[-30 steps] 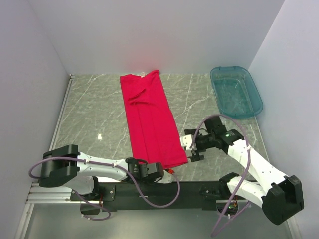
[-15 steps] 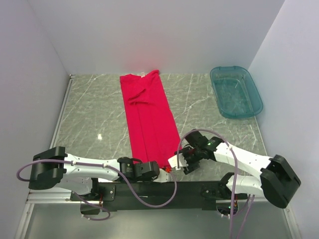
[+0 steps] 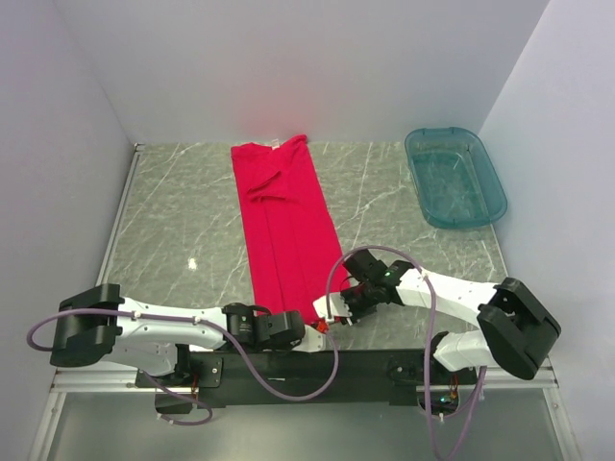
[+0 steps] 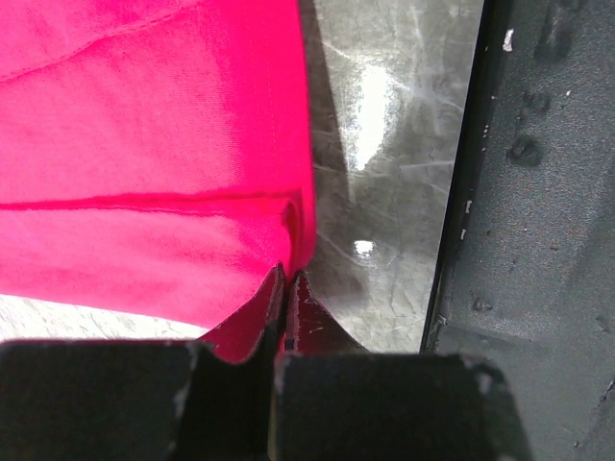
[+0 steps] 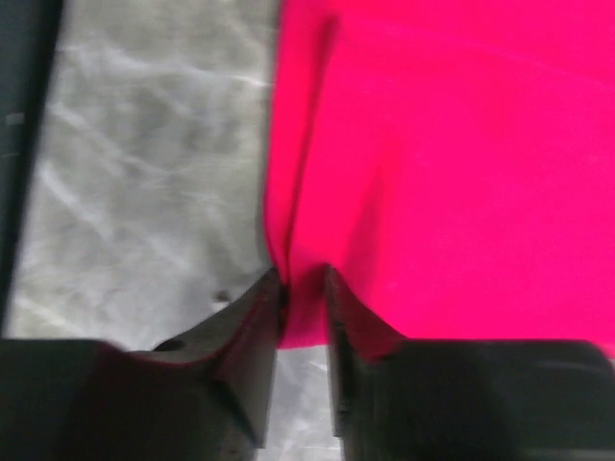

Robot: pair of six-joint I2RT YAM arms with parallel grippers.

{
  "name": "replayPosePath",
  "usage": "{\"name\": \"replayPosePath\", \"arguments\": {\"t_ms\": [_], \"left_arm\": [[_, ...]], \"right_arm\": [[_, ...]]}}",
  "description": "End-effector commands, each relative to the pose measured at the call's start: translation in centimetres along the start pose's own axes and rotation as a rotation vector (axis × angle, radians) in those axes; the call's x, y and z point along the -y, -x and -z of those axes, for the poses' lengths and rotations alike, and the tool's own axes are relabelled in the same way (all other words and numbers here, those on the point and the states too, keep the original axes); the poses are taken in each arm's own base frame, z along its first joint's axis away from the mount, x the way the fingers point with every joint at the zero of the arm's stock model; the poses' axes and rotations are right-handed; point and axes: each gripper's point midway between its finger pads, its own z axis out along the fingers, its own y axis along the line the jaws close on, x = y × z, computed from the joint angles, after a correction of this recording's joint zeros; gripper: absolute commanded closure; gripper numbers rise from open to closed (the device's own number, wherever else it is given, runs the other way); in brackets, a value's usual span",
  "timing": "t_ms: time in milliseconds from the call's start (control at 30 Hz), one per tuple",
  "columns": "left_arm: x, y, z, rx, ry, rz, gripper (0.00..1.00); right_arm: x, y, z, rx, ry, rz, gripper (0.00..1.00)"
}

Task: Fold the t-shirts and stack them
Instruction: Fold the tshirt

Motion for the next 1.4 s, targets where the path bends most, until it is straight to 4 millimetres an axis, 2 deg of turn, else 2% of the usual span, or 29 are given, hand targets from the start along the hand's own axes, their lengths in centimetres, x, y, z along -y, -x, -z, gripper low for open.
{"name": "replayPosePath", "arguments": {"t_ms": [0, 33, 133, 200, 233, 267, 300, 333, 367, 400, 433, 467, 500, 533, 567, 600, 667, 700, 767, 800, 833, 1000, 1167, 1233, 1367], "left_arm": [[0.4, 0.8, 0.4, 0.054, -0.028, 0.004, 1.0], [0.4, 0.8, 0.7, 0.065, -0.029, 0.001, 1.0], [0.4, 0.8, 1.5, 0.115, -0.038, -0.025, 1.0], [0.1, 1.4, 2.3, 0.165, -0.04, -0.032, 1.0], [0.0, 1.5, 2.5, 0.178, -0.043, -0.038, 1.0], [-0.1, 1.7, 2.7, 0.192, -0.043, -0.056, 1.0], [-0.7, 1.7, 2.8, 0.198, -0.036, -0.049, 1.0], [-1.0, 1.9, 3.0, 0.218, -0.038, -0.047, 1.0], [-1.5, 2.2, 3.1, 0.233, -0.032, -0.042, 1.0], [-3.2, 2.1, 3.3, 0.241, -0.005, -0.017, 1.0], [-3.7, 2.3, 3.4, 0.262, -0.016, -0.005, 1.0], [-4.7, 2.5, 3.5, 0.28, -0.004, 0.009, 1.0], [-6.9, 2.1, 3.6, 0.28, 0.037, 0.039, 1.0], [-7.7, 2.0, 3.6, 0.283, 0.048, 0.047, 1.0], [-8.4, 1.8, 3.6, 0.285, 0.052, 0.054, 1.0], [-10.1, 1.4, 3.5, 0.281, 0.08, 0.066, 1.0], [-11.8, 0.9, 3.2, 0.272, 0.109, 0.078, 1.0], [-14.4, 0.3, 3.2, 0.275, 0.17, 0.113, 1.0], [-17.1, 0.2, 3.3, 0.312, 0.217, 0.152, 1.0], [-19.4, -1.0, 3.0, 0.295, 0.257, 0.197, 1.0], [-21.2, -0.9, 3.0, 0.317, 0.293, 0.208, 1.0], [-27.8, -3.4, 1.0, 0.241, 0.37, 0.277, 1.0], [-32.0, -5.0, -0.2, 0.207, 0.425, 0.331, 1.0], [-32.4, -6.1, -1.4, 0.178, 0.416, 0.354, 1.0], [-33.3, -6.8, -2.5, 0.171, 0.422, 0.386, 1.0]], "right_arm": [[1.0, -1.7, -0.6, -0.085, -0.036, -0.006, 0.71], [1.2, -1.5, -0.4, -0.078, -0.045, -0.004, 0.77], [1.2, -0.7, 0.1, -0.044, -0.04, -0.018, 0.85], [1.2, 0.5, 0.8, 0.01, -0.022, -0.033, 0.87], [2.1, 1.3, 1.6, 0.038, -0.045, -0.037, 0.87], [1.6, 2.1, 2.0, 0.08, -0.014, -0.054, 0.87], [2.0, 2.5, 2.6, 0.099, -0.014, -0.062, 0.87], [3.3, 3.3, 3.7, 0.126, -0.04, -0.07, 0.87], [3.5, 3.6, 4.3, 0.134, -0.033, -0.105, 0.87], [4.0, 4.0, 4.8, 0.15, -0.035, -0.117, 0.89], [5.5, 4.7, 5.7, 0.164, -0.055, -0.124, 0.9], [6.0, 4.5, 6.2, 0.169, -0.058, -0.163, 0.97], [6.8, 4.7, 6.7, 0.179, -0.07, -0.185, 1.0], [8.3, 5.2, 7.2, 0.193, -0.085, -0.203, 1.0], [9.0, 5.0, 7.6, 0.199, -0.09, -0.23, 1.0], [9.8, 4.9, 7.9, 0.206, -0.102, -0.248, 1.0], [12.6, 5.0, 8.3, 0.211, -0.158, -0.285, 1.0], [14.0, 4.3, 8.8, 0.204, -0.198, -0.316, 1.0], [17.3, 3.5, 9.1, 0.18, -0.262, -0.381, 1.0], [18.6, 2.8, 9.4, 0.168, -0.29, -0.411, 1.0], [20.5, 2.6, 9.4, 0.163, -0.308, -0.426, 1.0], [25.7, 1.4, 9.4, 0.14, -0.401, -0.528, 1.0], [30.1, 0.0, 8.8, 0.134, -0.462, -0.614, 1.0], [31.4, -0.1, 8.3, 0.134, -0.466, -0.619, 1.0], [32.9, -0.6, 7.5, 0.134, -0.473, -0.654, 1.0]]}}
